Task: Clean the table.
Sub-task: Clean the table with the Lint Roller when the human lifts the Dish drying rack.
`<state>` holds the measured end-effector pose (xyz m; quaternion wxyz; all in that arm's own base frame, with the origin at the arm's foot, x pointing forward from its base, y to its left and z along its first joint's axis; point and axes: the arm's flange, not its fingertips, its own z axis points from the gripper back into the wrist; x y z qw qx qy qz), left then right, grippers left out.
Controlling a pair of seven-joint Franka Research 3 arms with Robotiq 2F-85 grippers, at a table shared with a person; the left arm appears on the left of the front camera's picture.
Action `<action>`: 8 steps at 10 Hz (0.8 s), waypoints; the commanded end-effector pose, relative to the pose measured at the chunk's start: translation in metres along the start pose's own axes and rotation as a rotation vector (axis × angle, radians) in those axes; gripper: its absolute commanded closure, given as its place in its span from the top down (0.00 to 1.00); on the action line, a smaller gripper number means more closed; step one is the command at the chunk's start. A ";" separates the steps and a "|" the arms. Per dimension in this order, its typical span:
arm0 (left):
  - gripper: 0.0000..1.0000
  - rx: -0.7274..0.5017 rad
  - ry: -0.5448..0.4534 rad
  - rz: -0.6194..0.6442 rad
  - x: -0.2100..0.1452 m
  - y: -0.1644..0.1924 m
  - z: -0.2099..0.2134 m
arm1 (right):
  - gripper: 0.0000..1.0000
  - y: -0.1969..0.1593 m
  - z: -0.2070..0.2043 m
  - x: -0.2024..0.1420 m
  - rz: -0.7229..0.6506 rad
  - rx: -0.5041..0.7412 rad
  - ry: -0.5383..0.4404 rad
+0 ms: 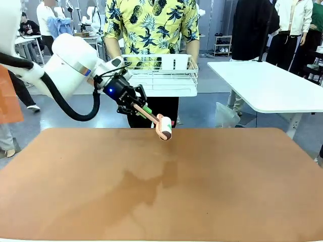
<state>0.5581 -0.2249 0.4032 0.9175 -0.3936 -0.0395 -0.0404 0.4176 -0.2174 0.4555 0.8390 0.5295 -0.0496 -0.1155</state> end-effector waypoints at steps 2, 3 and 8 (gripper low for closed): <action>0.19 0.229 -0.094 -0.012 -0.014 -0.022 0.079 | 1.00 0.002 0.000 0.000 0.001 -0.004 -0.009; 0.19 0.289 -0.151 0.007 -0.015 -0.017 0.109 | 1.00 0.002 0.000 0.000 0.001 -0.004 -0.009; 0.19 0.568 -0.178 -0.036 -0.005 0.043 0.226 | 1.00 0.002 0.000 0.000 0.001 -0.004 -0.009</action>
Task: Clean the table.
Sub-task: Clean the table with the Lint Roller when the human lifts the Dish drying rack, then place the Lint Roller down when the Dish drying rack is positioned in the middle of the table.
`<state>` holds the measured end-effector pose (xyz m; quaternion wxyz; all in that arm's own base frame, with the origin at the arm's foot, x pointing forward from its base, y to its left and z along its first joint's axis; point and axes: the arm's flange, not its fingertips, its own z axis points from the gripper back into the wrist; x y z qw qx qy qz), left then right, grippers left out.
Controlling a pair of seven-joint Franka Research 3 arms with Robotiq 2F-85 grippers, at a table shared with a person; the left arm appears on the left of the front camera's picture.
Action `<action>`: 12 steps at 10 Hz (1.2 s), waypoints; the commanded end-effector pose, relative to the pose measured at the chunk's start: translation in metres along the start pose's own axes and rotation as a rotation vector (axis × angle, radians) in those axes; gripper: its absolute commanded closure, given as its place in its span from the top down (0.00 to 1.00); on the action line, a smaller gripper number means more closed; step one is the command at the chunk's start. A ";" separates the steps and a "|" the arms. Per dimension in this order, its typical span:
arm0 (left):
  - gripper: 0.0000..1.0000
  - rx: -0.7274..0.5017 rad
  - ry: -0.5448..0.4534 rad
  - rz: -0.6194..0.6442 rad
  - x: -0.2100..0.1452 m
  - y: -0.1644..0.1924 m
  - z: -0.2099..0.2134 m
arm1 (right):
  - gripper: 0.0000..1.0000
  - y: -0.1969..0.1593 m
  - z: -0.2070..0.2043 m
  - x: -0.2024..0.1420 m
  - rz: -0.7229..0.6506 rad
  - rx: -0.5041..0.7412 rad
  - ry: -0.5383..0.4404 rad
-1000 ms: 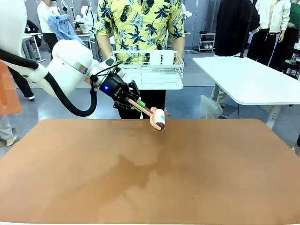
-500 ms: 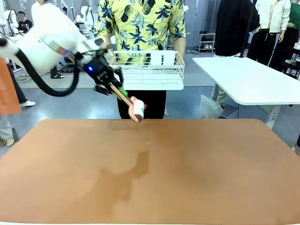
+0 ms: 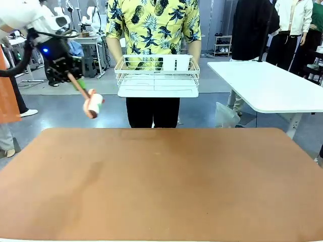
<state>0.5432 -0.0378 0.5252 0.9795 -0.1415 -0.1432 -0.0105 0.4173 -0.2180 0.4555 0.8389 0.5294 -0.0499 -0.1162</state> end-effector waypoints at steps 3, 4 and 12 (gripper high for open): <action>0.19 0.158 0.097 0.007 0.005 0.046 0.007 | 1.00 0.003 0.000 0.000 0.001 -0.004 -0.008; 0.19 0.135 0.110 -0.016 0.003 0.048 0.007 | 1.00 0.003 0.000 0.000 0.001 -0.004 -0.008; 0.19 0.139 0.092 -0.003 -0.003 0.053 0.000 | 1.00 0.003 0.000 0.000 0.001 -0.004 -0.008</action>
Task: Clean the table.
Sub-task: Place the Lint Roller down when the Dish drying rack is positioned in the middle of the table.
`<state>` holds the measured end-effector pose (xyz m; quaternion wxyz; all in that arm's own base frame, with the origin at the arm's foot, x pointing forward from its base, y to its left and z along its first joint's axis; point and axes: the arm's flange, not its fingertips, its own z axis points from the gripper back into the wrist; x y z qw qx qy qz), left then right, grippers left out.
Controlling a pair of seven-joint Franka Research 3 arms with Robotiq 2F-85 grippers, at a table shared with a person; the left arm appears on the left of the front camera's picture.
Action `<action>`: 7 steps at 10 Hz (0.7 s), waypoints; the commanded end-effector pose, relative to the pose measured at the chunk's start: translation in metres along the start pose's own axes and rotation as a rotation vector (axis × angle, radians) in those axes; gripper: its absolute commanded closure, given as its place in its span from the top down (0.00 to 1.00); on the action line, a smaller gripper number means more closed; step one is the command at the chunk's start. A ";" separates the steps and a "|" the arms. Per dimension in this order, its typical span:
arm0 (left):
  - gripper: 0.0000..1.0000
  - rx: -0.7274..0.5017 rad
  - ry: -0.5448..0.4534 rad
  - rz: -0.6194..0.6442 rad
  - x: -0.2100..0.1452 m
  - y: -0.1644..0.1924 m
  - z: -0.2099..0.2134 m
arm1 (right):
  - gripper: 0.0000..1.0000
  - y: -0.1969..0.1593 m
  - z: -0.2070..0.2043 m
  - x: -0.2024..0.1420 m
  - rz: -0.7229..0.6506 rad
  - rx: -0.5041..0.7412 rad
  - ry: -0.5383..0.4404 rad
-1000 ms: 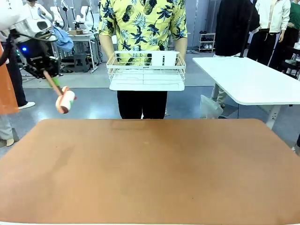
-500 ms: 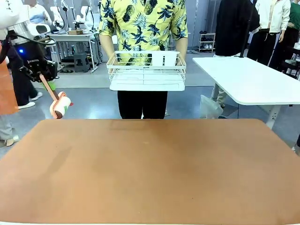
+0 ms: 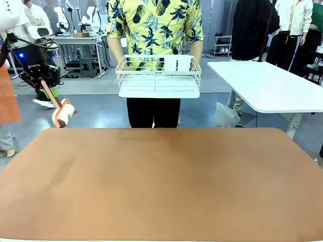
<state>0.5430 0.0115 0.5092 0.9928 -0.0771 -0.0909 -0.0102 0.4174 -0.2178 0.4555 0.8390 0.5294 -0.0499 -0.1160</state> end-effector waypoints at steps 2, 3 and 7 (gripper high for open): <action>0.19 0.010 -0.016 0.002 0.000 0.002 0.000 | 1.00 0.003 0.000 0.000 0.001 -0.004 -0.008; 0.19 0.010 -0.016 0.002 0.000 0.002 0.000 | 1.00 0.003 0.000 0.000 0.001 -0.004 -0.008; 0.19 0.010 -0.016 0.002 0.000 0.002 0.000 | 1.00 0.003 0.000 0.000 0.001 -0.004 -0.008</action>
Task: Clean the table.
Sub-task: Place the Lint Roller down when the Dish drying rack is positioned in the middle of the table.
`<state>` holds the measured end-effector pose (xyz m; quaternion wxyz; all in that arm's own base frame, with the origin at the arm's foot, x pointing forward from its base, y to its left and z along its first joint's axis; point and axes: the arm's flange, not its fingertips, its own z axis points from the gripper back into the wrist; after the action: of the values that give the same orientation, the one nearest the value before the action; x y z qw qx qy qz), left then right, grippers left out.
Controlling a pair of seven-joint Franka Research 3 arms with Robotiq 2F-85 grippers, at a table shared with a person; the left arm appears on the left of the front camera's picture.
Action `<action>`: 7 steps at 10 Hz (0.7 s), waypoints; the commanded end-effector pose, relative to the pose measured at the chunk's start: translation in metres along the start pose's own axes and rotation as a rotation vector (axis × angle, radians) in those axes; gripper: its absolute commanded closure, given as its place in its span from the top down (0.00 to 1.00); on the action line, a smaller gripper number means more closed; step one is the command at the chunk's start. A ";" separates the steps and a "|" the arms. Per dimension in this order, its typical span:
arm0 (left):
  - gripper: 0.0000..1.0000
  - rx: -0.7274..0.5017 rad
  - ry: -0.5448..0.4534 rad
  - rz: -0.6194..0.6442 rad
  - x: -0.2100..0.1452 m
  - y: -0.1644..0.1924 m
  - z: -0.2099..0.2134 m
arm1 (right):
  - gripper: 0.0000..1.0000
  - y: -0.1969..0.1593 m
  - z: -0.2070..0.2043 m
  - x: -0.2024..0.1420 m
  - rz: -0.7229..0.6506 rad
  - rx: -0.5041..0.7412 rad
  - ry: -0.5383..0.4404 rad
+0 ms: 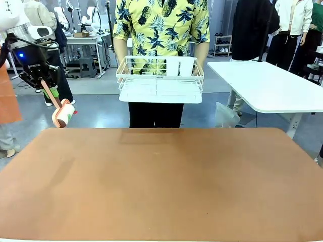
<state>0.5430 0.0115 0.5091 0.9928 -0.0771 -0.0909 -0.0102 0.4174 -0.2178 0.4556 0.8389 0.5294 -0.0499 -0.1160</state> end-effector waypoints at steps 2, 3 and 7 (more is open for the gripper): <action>0.19 0.010 -0.016 0.002 0.000 0.002 0.000 | 1.00 0.003 0.000 0.000 0.001 -0.004 -0.008; 0.19 0.010 -0.016 0.002 0.000 0.002 0.000 | 1.00 0.003 0.000 0.000 0.001 -0.004 -0.008; 0.19 0.010 -0.016 0.002 0.000 0.002 0.000 | 1.00 0.003 0.000 0.000 0.001 -0.004 -0.008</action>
<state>0.5430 0.0115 0.5091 0.9928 -0.0771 -0.0909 -0.0102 0.4174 -0.2178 0.4555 0.8390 0.5294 -0.0499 -0.1160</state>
